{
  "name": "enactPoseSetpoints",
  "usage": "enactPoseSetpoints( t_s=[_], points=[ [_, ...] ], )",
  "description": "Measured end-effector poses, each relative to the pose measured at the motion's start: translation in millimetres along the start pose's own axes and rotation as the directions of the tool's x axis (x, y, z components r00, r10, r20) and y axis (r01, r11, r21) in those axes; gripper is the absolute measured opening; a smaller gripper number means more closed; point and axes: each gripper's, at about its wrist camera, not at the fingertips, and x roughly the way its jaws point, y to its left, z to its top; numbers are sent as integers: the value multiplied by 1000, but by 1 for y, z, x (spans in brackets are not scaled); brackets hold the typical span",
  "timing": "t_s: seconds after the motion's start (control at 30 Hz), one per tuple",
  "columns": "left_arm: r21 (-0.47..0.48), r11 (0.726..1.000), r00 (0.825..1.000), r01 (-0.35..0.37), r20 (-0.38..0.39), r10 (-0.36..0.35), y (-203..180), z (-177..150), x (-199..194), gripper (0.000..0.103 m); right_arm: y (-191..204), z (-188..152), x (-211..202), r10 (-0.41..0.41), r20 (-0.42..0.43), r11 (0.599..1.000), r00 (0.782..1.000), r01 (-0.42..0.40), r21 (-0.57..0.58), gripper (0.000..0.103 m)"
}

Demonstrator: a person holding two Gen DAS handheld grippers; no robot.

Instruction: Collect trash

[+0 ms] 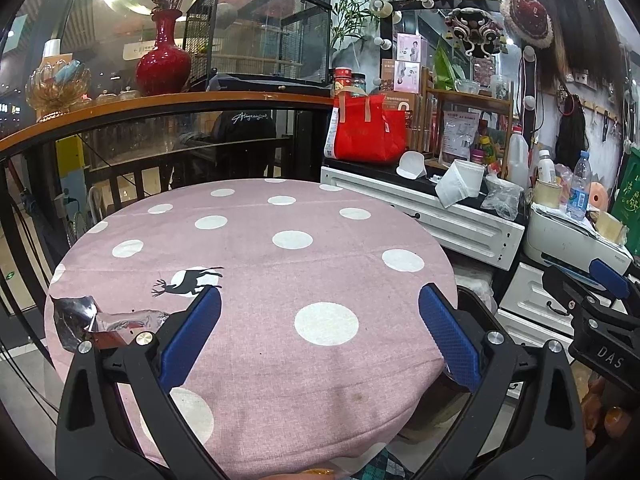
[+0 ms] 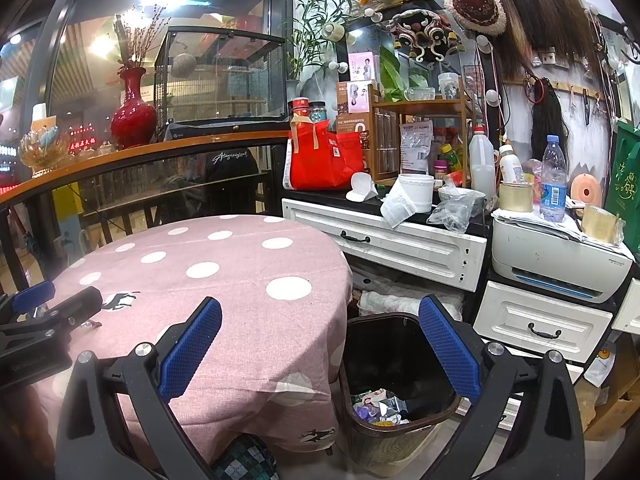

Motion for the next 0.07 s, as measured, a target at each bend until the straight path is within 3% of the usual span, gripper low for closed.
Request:
enactPoseSetpoints(
  t_s=[0.07],
  points=[
    [-1, 1000, 1000, -1, 2, 1, 0, 0, -1, 97, 0, 0, 0, 0, 1, 1000, 1000, 0, 0, 97]
  ],
)
